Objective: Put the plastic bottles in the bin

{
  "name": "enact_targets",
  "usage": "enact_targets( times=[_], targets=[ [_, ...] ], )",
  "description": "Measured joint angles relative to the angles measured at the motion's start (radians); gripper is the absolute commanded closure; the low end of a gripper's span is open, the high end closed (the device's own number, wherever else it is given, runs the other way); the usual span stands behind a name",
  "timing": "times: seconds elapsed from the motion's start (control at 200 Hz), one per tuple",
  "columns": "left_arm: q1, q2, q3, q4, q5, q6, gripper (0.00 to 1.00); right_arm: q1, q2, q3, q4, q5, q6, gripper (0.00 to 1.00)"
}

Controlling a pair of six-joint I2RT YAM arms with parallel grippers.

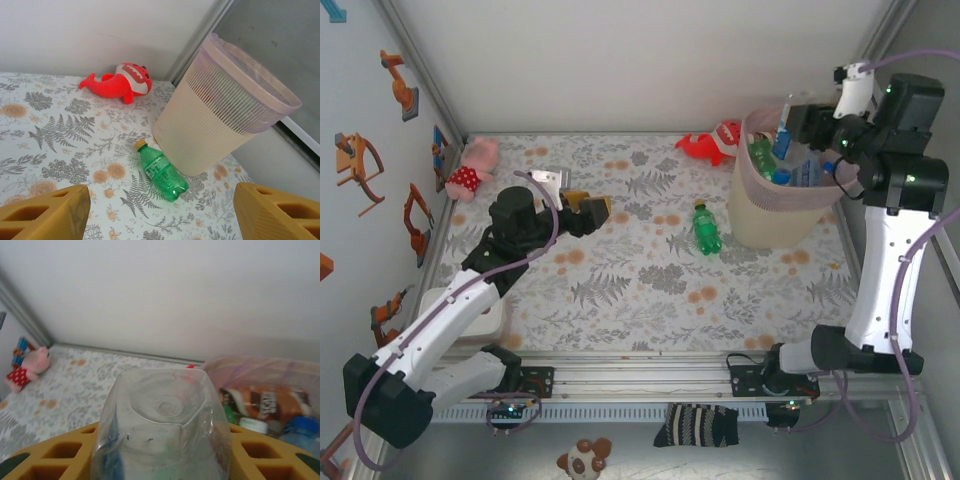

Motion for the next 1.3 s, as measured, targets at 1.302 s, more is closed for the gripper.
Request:
enact_targets(
  times=[1.302],
  targets=[
    [0.025, 0.097, -0.005, 0.09, 0.06, -0.043, 0.26, -0.048, 0.306, -0.252, 0.084, 0.192, -0.106, 0.43]
  ],
)
